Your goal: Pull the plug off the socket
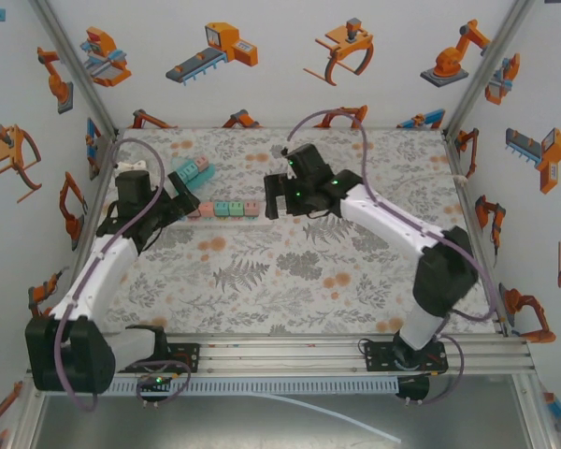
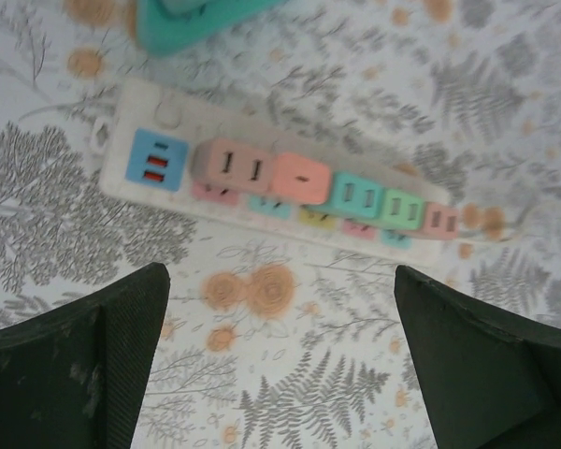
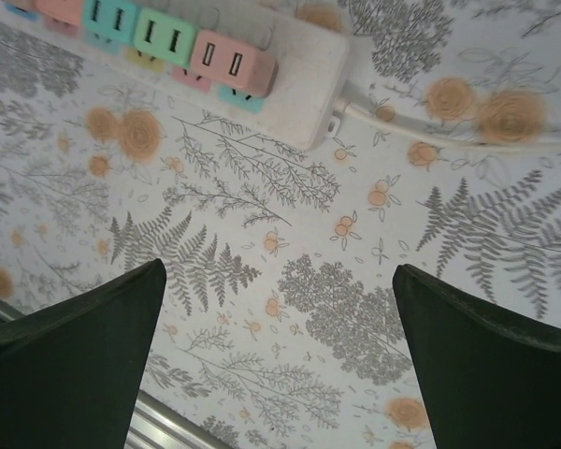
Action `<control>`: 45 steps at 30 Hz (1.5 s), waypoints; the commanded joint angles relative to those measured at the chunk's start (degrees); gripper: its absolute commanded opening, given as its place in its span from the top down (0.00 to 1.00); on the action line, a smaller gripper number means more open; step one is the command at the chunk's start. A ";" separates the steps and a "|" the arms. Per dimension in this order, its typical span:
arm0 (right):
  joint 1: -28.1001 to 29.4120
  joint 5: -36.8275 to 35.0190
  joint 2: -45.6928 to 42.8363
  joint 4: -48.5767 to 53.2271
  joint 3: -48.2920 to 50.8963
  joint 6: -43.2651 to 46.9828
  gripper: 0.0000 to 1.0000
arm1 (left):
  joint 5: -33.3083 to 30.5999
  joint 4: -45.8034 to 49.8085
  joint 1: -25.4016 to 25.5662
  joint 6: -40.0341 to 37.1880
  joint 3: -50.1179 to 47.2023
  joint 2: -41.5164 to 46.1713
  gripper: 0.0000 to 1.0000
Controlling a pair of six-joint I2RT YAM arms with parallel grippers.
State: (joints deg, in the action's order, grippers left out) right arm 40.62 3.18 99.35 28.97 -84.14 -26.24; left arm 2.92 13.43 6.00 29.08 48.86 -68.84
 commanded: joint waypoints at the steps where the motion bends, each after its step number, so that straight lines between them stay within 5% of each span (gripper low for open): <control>1: -0.75 -2.14 4.08 -0.50 -3.27 -2.48 0.01 | 1.27 1.57 -4.59 -0.63 2.09 -5.64 0.00; 8: -4.62 -4.96 10.81 -4.41 -4.97 -10.18 0.04 | 5.08 -5.40 -11.99 4.31 4.09 -18.83 0.17; 14: -6.63 2.48 15.34 -9.64 -5.47 -12.91 0.25 | 5.84 -7.57 -14.70 4.29 5.37 -24.38 0.37; 22: -6.64 6.47 22.89 -10.30 -9.88 -14.26 0.41 | 10.29 -9.16 -16.96 2.17 8.30 -29.55 0.57; 37: -6.58 9.16 27.71 -10.71 -9.83 -15.34 0.58 | 26.83 -18.50 -16.32 7.35 2.15 -32.03 0.56; 45: -7.07 7.36 21.98 -10.87 -5.20 -13.58 0.61 | 25.06 -16.39 -11.75 7.26 -2.76 -28.46 0.64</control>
State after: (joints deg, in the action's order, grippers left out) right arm 33.34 11.25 123.52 16.80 -91.64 -40.66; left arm 23.38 -7.09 -9.52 34.61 48.93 -98.67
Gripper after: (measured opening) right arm 0.399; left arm 0.370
